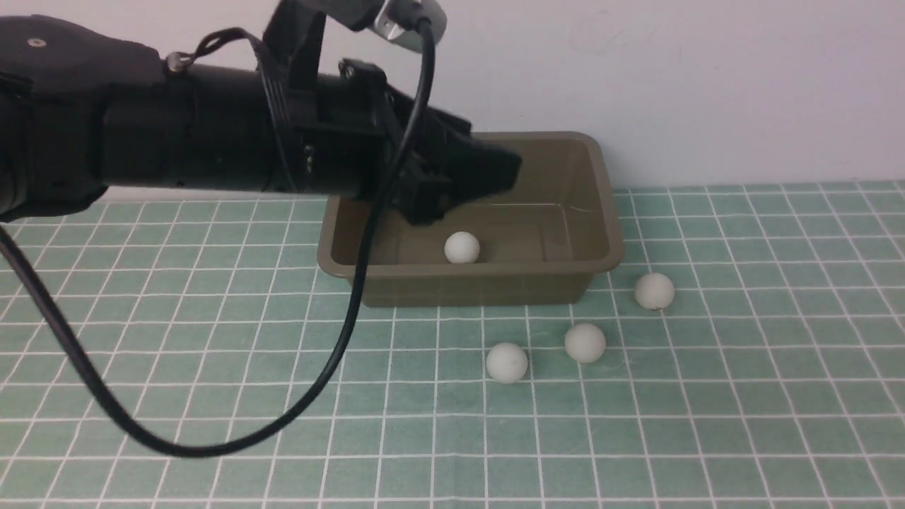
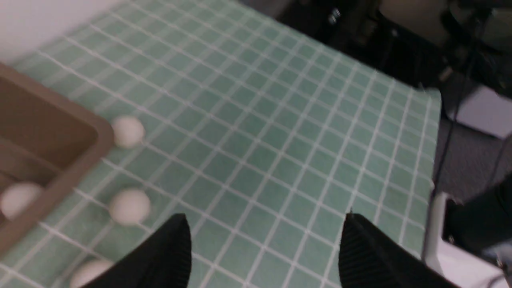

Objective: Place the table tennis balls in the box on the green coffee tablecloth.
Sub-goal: 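Reach for and grasp a ping pong ball on the table beside the basket, then drop the ball into the bin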

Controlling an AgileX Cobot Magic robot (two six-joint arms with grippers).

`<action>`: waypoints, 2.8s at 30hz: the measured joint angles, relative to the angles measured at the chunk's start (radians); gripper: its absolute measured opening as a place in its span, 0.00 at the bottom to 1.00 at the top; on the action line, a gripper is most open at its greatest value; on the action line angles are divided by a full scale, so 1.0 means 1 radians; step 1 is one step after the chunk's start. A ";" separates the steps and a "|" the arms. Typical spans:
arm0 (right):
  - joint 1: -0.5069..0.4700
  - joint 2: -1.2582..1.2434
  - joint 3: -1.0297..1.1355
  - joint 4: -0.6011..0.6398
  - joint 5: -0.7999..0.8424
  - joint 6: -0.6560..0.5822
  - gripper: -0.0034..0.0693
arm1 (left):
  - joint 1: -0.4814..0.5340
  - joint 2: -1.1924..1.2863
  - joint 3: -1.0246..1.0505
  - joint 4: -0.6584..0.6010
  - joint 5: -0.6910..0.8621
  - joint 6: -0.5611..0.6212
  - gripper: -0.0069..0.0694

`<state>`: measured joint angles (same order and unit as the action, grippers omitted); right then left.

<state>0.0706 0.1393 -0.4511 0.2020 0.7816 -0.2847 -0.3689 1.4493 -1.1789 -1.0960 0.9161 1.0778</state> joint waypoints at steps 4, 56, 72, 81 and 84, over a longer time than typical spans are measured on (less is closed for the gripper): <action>0.000 0.000 0.000 0.000 0.000 0.000 0.35 | -0.069 0.057 0.000 0.220 -0.095 -0.135 0.63; 0.000 0.000 0.000 0.000 0.000 -0.019 0.35 | -0.131 0.612 -0.001 -0.411 -0.582 0.421 0.70; 0.000 0.000 0.000 0.000 -0.019 -0.020 0.35 | -0.131 0.426 -0.038 -0.560 -0.342 0.634 0.53; 0.000 0.000 0.000 0.000 -0.019 -0.022 0.35 | -0.131 0.428 -0.063 -0.609 -0.673 0.974 0.53; 0.000 0.000 0.000 0.000 -0.019 -0.022 0.35 | -0.114 0.449 -0.081 -0.620 -0.821 1.045 0.53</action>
<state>0.0706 0.1393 -0.4511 0.2020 0.7623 -0.3065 -0.4832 1.8980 -1.2604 -1.7157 0.0952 2.1227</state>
